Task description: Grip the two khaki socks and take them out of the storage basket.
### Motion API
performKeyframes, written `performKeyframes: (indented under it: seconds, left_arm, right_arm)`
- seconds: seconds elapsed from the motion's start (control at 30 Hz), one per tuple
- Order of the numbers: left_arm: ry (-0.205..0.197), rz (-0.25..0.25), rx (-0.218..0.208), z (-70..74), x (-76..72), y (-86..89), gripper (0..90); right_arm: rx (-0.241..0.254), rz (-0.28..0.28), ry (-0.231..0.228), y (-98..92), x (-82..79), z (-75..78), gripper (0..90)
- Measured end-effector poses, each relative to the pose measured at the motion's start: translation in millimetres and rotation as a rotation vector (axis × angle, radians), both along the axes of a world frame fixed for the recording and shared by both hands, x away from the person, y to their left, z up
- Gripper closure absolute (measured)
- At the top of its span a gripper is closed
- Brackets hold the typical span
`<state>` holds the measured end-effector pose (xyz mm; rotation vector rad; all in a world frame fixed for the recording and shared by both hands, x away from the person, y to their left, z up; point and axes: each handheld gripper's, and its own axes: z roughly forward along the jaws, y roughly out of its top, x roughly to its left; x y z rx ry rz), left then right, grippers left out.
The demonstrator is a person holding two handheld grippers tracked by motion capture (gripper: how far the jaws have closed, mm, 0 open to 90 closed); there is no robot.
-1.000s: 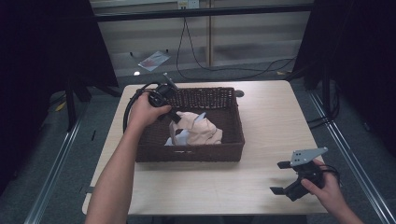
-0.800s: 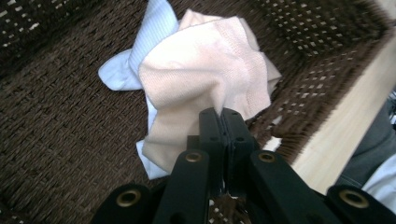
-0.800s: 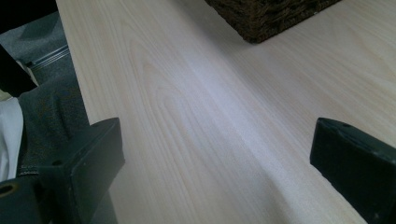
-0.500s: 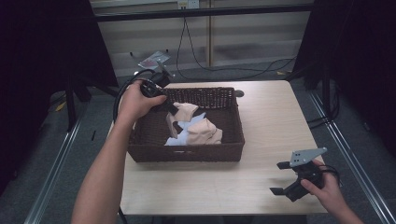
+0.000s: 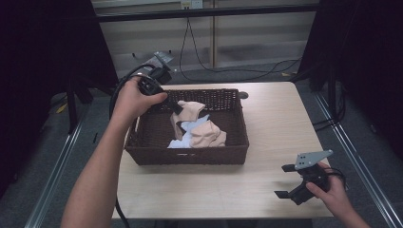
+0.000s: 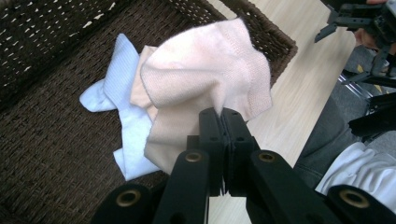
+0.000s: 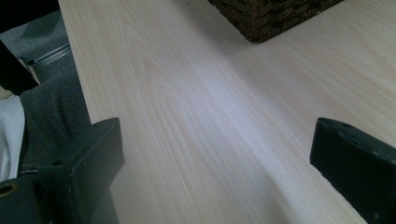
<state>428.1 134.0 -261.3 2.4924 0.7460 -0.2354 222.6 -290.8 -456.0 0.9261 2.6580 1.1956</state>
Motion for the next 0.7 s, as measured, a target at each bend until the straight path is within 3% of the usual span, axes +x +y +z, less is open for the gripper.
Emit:
performKeyframes:
  seconds: [0.27, 0.7]
  left_arm:
    - [-0.005, -0.039, -0.042, 2.6, -13.9, -2.7, 88.3]
    - [-0.002, -0.079, -0.061, 4.7, -26.9, -3.0, 88.3]
  right_arm:
    - [0.002, -0.001, -0.002, 0.0, 0.3, 0.4, 2.7]
    - [0.002, 0.004, 0.001, 0.8, 0.2, -0.3, 2.7]
